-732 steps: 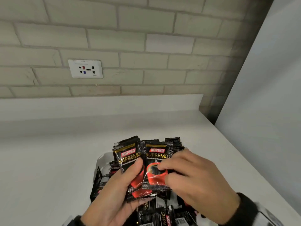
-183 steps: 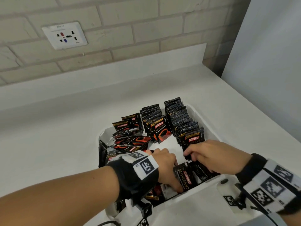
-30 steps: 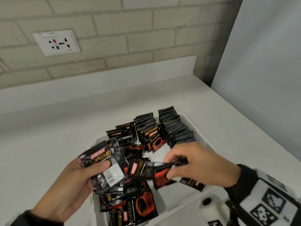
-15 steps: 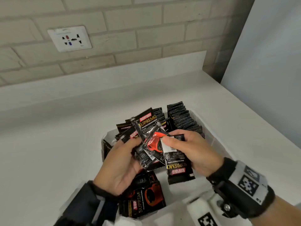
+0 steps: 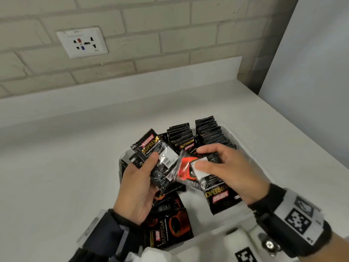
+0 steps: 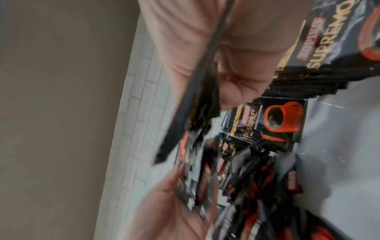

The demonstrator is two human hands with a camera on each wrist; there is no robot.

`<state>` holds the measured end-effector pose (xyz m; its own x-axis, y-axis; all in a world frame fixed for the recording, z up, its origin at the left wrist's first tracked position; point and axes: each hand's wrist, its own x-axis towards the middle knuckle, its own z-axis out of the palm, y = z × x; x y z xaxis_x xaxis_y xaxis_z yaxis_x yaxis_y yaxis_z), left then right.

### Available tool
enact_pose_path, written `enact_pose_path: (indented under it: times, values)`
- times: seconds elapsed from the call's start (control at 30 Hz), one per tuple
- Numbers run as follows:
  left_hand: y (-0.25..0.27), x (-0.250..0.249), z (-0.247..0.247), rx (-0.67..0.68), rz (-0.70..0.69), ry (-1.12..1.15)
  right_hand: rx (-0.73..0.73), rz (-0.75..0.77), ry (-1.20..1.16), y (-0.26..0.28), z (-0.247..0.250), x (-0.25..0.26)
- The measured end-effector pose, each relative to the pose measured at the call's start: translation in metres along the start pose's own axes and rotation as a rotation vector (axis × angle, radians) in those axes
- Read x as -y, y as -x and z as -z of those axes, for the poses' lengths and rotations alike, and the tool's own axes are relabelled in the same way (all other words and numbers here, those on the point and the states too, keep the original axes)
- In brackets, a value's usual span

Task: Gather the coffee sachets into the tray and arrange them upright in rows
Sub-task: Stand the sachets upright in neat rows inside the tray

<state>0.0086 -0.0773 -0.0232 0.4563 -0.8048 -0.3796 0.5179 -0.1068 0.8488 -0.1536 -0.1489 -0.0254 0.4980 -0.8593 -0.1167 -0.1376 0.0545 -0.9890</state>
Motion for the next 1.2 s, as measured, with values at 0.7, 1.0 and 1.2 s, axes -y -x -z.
enact_pose_path:
  times: [0.7,1.0,1.2]
  values:
    - [0.017,0.005,-0.015,0.133,-0.085,0.041,-0.039,0.089,-0.086,-0.012,-0.039,0.009]
    - [0.018,0.007,-0.008,0.124,-0.075,-0.153,-0.127,0.227,-0.190,-0.015,-0.018,0.023]
    - [0.022,0.011,-0.008,0.171,0.054,-0.102,-0.246,0.600,-0.240,-0.004,-0.006,0.058]
